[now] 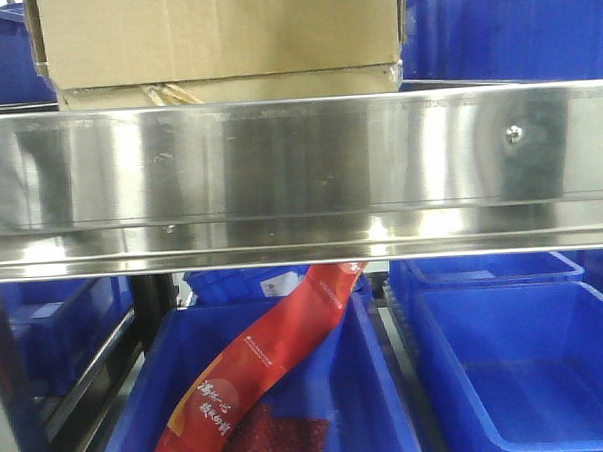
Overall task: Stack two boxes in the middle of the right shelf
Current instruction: 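Open both grippers to release the boxes on the shelf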
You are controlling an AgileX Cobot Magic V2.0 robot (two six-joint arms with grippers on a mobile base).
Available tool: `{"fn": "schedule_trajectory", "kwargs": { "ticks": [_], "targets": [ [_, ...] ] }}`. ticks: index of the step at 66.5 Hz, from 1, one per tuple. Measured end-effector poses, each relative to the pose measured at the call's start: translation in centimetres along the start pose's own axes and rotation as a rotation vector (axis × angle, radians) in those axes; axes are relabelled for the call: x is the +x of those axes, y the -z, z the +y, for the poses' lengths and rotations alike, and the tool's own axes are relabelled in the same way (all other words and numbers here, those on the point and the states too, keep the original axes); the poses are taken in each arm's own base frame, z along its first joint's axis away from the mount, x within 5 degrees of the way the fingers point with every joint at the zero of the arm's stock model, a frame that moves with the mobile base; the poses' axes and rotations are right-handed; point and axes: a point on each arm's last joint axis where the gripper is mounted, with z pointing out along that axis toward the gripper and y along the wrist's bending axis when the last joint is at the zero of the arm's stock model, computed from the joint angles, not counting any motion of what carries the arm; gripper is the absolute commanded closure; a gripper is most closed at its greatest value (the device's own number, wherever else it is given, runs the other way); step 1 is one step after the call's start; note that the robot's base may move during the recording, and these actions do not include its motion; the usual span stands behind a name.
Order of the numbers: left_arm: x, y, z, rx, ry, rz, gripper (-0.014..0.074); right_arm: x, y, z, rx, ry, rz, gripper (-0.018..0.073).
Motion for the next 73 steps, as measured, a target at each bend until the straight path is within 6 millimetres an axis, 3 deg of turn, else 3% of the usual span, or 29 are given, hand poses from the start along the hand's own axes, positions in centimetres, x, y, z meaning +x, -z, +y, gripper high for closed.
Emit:
{"fn": "schedule_trajectory", "kwargs": {
  "ticks": [11, 27, 39, 54, 73],
  "targets": [
    [3.9, 1.5, 0.7, 0.083, -0.001, -0.079, 0.0707, 2.0, 0.9, -0.8, -0.066, 0.010, -0.070, 0.0724],
    [10.7, 5.1, 3.1, 0.154, 0.028, -0.234, 0.0707, 5.1, 3.3, -5.6, -0.025, -0.059, -0.185, 0.0724],
    [14.7, 7.3, 5.2, 0.135, 0.065, -0.334, 0.0707, 9.5, 6.3, -7.7, -0.034, -0.056, -0.260, 0.0724],
    [16.8, 10.1, 6.5, 0.109, 0.088, -0.421, 0.0707, 14.5, 9.8, -8.9, -0.046, -0.045, -0.306, 0.0724],
    [17.0, 11.5, 6.7, 0.117, 0.092, -0.473, 0.0707, 14.8, 13.7, -9.2, -0.085, -0.055, -0.462, 0.0724]
  ]
}}
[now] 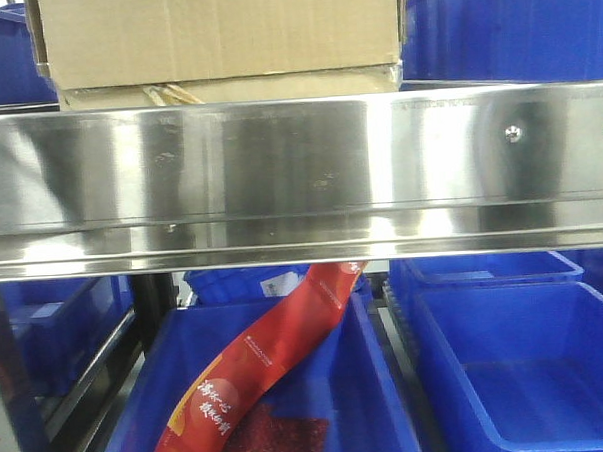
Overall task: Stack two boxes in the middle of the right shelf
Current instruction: 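Open both grippers to release the boxes on the shelf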
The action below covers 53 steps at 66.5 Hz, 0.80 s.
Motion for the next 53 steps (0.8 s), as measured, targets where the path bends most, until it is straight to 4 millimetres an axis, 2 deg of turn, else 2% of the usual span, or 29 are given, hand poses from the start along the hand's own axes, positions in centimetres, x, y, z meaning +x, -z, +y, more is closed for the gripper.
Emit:
{"fn": "schedule_trajectory", "kwargs": {
  "ticks": [22, 26, 36, 44, 53],
  "targets": [
    [0.0, 0.1, 0.0, 0.001, 0.000, -0.002, 0.0707, -0.4, 0.7, 0.2, -0.026, -0.012, -0.045, 0.0724],
    [0.0, 0.1, 0.0, 0.001, 0.000, -0.002, 0.0707, -0.2, 0.9, 0.2, -0.032, 0.040, -0.043, 0.0724],
    [0.0, 0.1, 0.0, 0.001, 0.000, -0.002, 0.0707, 1.6, 2.1, -0.6, 0.009, 0.246, -0.024, 0.0724],
    [0.0, 0.1, 0.0, 0.001, 0.000, -0.002, 0.0707, 4.0, 3.2, -1.8, 0.116, 0.266, -0.019, 0.0724],
    [0.0, 0.1, 0.0, 0.001, 0.000, -0.002, 0.0707, 7.7, 4.1, -3.0, 0.206, 0.251, -0.044, 0.0724]
  ]
}}
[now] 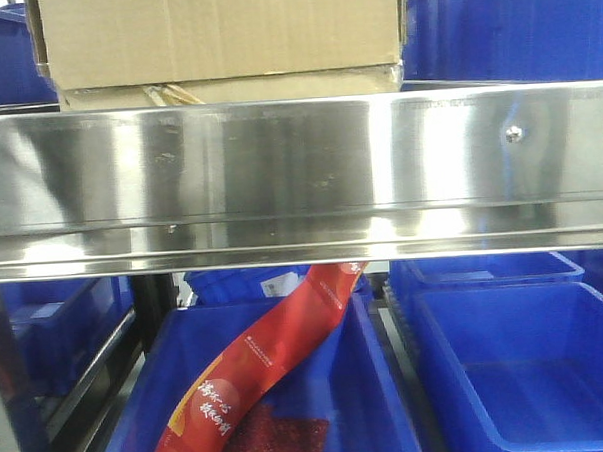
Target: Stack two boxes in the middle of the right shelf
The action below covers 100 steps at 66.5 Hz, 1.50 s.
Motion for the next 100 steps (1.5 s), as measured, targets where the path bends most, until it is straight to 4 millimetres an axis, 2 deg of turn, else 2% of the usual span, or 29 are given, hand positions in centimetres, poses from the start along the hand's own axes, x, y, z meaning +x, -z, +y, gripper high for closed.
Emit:
{"fn": "schedule_trajectory", "kwargs": {
  "ticks": [10, 16, 22, 50, 100],
  "targets": [
    [0.0, 0.0, 0.0, 0.000, 0.000, 0.000, 0.0707, 4.7, 1.0, 0.1, 0.020, -0.003, -0.006, 0.0724],
    [0.0, 0.0, 0.0, 0.000, 0.000, 0.000, 0.0707, 6.6, 1.1, 0.2, 0.019, -0.003, 0.009, 0.0724],
    [0.0, 0.0, 0.0, 0.001, 0.000, -0.002, 0.0707, 7.6, 1.1, 0.3, 0.018, -0.003, 0.035, 0.0724],
    [-0.1, 0.0, 0.0, 0.005, 0.000, -0.010, 0.0707, 7.7, 1.1, 0.2, 0.036, -0.059, 0.021, 0.0724],
    [-0.1, 0.0, -0.1, 0.006, 0.000, -0.012, 0.0707, 7.7, 1.1, 0.0, 0.070, -0.048, 0.024, 0.0724]
  ]
}}
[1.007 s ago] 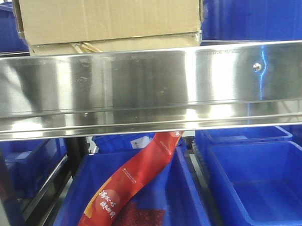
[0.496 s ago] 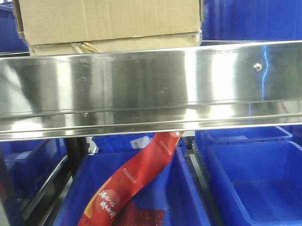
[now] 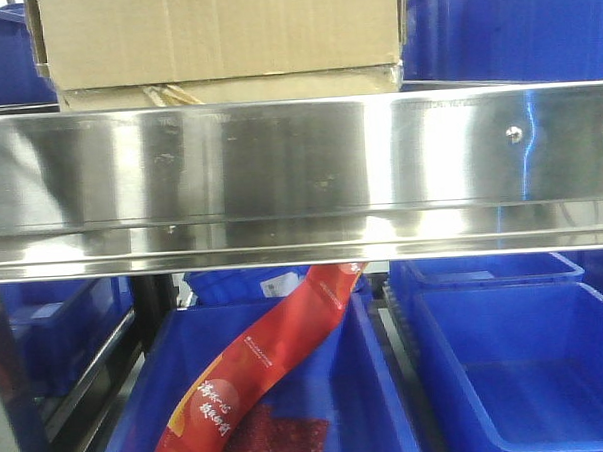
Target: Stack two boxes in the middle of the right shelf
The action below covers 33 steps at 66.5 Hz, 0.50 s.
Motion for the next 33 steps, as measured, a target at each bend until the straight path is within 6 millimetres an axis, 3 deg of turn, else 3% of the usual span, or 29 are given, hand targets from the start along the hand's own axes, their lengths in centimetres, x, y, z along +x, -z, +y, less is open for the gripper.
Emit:
{"fn": "schedule_trajectory", "kwargs": {
  "ticks": [18, 27, 33],
  "targets": [
    [0.4, 0.0, 0.1, -0.001, -0.001, 0.007, 0.0707, 0.0, 0.0, 0.0, 0.000, 0.002, 0.000, 0.0724],
    [2.6, 0.6, 1.0, -0.041, -0.108, 0.028, 0.0707, 0.0, 0.0, 0.0, 0.000, 0.002, 0.000, 0.0724],
    [5.4, 1.1, 1.8, -0.072, -0.196, 0.064, 0.0707, 0.0, 0.0, 0.0, 0.000, 0.004, 0.000, 0.0724]
  ]
}}
